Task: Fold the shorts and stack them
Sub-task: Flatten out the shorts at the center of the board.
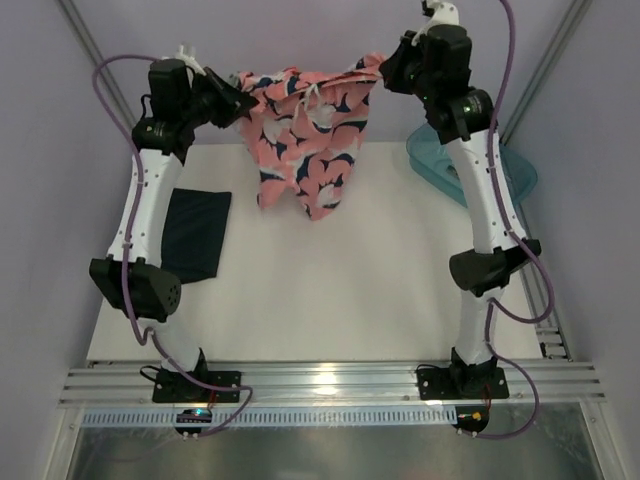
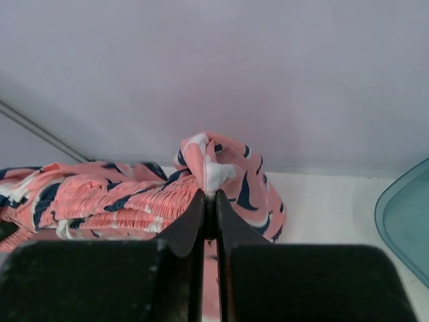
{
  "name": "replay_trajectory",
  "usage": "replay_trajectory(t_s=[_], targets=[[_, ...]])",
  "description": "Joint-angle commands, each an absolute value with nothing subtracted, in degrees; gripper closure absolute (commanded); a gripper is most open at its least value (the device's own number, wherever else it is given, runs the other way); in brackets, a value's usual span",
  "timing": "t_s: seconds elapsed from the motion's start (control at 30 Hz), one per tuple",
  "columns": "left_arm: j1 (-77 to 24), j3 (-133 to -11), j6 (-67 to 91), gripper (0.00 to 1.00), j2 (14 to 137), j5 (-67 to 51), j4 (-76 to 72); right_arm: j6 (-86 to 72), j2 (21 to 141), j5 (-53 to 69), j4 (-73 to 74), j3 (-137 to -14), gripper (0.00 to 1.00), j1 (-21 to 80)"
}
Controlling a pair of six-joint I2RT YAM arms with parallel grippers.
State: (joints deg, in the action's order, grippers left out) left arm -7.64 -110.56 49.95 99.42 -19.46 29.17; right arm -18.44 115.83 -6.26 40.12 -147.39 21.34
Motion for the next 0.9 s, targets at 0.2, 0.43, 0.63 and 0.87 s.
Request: replay_trajectory(t_s=[0.2, 0.43, 0.63, 0.87], targets=[[-9.4, -99.3, 44.2, 1.0, 84.2, -25.4, 46.2, -17.8, 81.6, 4.3, 38.7, -103.9, 0.96, 15.3], [-13.8, -47.1, 51.1, 0.97, 59.2, -27.9, 34.8, -20.7, 58.0, 9.2, 34.2, -55.4, 0.96, 16.8], [-18.0, -28.7, 54.9, 0.63, 49.8, -18.7, 34.5, -29.8, 45.7, 12.5, 34.3, -31.7, 0.96, 17.3], [-21.4, -40.1, 54.1, 0.4, 48.3, -5.2, 42.4, -38.6, 40.2, 11.1, 38.2, -30.0, 0.52, 21.4]])
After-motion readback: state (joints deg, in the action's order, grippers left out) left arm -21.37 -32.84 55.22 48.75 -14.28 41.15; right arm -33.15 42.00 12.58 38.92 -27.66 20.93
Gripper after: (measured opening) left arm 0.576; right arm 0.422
